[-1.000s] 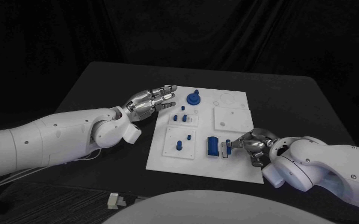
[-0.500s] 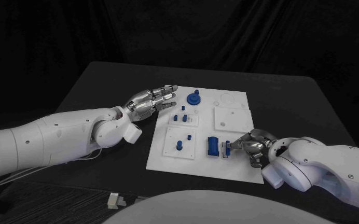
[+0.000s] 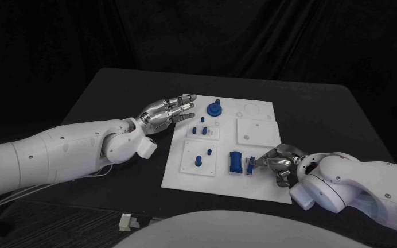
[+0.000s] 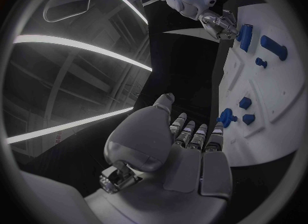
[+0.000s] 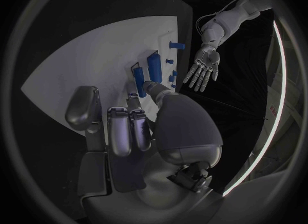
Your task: Assemble the parts on the task board
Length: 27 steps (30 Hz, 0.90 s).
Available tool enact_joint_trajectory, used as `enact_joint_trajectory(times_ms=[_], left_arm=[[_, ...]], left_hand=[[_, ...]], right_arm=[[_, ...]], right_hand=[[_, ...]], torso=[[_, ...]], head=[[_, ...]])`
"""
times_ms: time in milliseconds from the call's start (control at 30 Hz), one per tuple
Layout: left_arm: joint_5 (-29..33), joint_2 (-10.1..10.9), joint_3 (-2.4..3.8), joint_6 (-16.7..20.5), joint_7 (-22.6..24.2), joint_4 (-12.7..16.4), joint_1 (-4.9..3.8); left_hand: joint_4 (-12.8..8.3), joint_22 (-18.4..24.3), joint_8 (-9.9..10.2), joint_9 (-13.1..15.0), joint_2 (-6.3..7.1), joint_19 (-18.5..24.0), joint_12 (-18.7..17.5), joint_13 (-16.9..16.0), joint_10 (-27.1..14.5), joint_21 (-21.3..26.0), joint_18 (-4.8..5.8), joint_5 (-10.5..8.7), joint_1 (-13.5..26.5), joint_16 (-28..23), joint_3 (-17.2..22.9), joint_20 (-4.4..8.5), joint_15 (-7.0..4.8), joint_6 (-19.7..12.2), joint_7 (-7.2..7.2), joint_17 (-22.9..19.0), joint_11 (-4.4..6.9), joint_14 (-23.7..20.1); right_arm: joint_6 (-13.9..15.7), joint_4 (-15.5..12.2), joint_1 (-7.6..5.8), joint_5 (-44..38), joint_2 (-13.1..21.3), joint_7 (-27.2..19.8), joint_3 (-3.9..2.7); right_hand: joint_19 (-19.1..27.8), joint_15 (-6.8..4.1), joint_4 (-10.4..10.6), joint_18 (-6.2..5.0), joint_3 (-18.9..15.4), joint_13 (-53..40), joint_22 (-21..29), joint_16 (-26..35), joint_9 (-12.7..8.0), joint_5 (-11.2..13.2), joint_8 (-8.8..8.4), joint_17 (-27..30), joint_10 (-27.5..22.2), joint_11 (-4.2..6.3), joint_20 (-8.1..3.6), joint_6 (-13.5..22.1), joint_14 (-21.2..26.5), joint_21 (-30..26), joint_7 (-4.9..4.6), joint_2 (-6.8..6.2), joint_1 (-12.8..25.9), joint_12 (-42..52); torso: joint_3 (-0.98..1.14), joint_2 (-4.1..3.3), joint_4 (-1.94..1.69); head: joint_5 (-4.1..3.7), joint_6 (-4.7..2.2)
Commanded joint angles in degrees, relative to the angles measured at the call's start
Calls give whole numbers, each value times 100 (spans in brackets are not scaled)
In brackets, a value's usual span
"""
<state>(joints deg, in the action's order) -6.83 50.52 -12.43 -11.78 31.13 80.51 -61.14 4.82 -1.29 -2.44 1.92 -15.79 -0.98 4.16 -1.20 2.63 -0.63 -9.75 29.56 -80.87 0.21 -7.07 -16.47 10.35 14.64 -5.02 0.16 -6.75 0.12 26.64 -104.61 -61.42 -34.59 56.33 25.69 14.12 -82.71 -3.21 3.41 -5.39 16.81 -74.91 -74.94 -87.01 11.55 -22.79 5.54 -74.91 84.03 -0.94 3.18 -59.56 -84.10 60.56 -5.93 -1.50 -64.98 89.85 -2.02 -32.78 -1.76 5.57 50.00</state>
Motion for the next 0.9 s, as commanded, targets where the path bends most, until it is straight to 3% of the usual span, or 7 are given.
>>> enact_joint_trajectory(times_ms=[33, 333, 467, 633, 833, 867, 900], left_arm=[[8, -14, 6, -65, 66, 4, 5], [8, -12, 6, -71, 61, -6, 5], [8, -3, 6, -71, 59, 1, 5], [8, 11, 6, -70, 67, 12, 5], [8, 39, 6, -45, 112, 38, 5], [8, 44, 6, -38, 123, 43, 5], [8, 47, 6, -33, 131, 46, 5]], left_hand=[[-19, -8, -28, 10, -12, -33, 26, -5, 16, -37, -30, 23, 47, 8, 16, -20, 28, 22, -31, 0, -41, 15], [-19, -8, -28, 10, -12, -33, 26, -5, 16, -37, -30, 23, 47, 8, 16, -20, 28, 22, -31, 0, -41, 15], [-19, -8, -28, 10, -12, -33, 26, -5, 16, -37, -30, 23, 47, 8, 16, -20, 28, 22, -31, 0, -41, 15], [-23, -9, -29, 10, -15, -35, 25, -3, 13, -39, -29, 23, 52, 7, 23, -20, 32, 28, -44, 0, -38, 14], [-37, -13, -41, 16, -15, -41, 38, -5, 17, -43, -28, 27, 54, 11, 38, -20, 33, 69, -79, 1, -20, 18], [-39, -15, -43, 17, -14, -42, 41, -5, 19, -45, -28, 28, 54, 12, 40, -20, 32, 78, -83, 2, -16, 19], [-44, -19, -46, 19, -11, -47, 47, -6, 22, -48, -29, 30, 53, 13, 42, -20, 31, 87, -88, 3, -13, 20]], right_arm=[[-218, -16, 35, 11, -16, 79, 9], [-239, -5, 45, -7, -18, 60, 9], [-200, -36, 47, -354, 20, 8, 9], [113, -110, 48, -976, 113, -307, 9], [678, -181, 57, -1899, 287, -1167, 10], [727, -191, 64, -2054, 316, -1290, 10], [761, -200, 71, -2176, 340, -1380, 10]], right_hand=[[18, 47, 4, -14, -47, -1509, -758, 14, 2, 122, -18, -227, 597, -38, 9, 54, -361, -27, 2, -23, 33, 15], [30, 60, 22, -23, -136, -1509, -744, 20, -8, 389, -59, -213, 597, -57, 18, 145, -360, -91, -24, -44, 13, 15], [50, 104, 73, -31, -329, -1509, -727, 24, -38, 906, -86, -200, 597, -109, 53, 363, -358, -171, -79, -136, 51, 15], [58, 125, 152, -35, -496, -1509, -723, 20, -51, 1219, -57, -214, 597, -133, 74, 545, -360, -203, -105, -176, 88, 15], [35, 138, 149, -21, -525, -1509, -748, -13, -50, 1130, 0, -329, 597, -148, 86, 705, -381, -129, -125, -120, -62, 15], [22, 141, 84, -13, -488, -1509, -764, -26, -44, 850, 40, -372, 597, -154, 89, 749, -389, -76, -133, -95, -228, 15], [18, 146, 79, -9, -488, -1509, -769, -30, -41, 790, 61, -382, 597, -157, 92, 762, -390, -61, -137, -88, -264, 15]], torso=[[2, 3, 4], [3, 2, 5], [1, 4, 2], [2, 4, -3], [5, 2, -6], [7, 1, -5], [7, -2, -4]], head=[[8, 0], [28, 0], [43, 0], [54, 0], [51, 0], [45, 0], [47, 0]])
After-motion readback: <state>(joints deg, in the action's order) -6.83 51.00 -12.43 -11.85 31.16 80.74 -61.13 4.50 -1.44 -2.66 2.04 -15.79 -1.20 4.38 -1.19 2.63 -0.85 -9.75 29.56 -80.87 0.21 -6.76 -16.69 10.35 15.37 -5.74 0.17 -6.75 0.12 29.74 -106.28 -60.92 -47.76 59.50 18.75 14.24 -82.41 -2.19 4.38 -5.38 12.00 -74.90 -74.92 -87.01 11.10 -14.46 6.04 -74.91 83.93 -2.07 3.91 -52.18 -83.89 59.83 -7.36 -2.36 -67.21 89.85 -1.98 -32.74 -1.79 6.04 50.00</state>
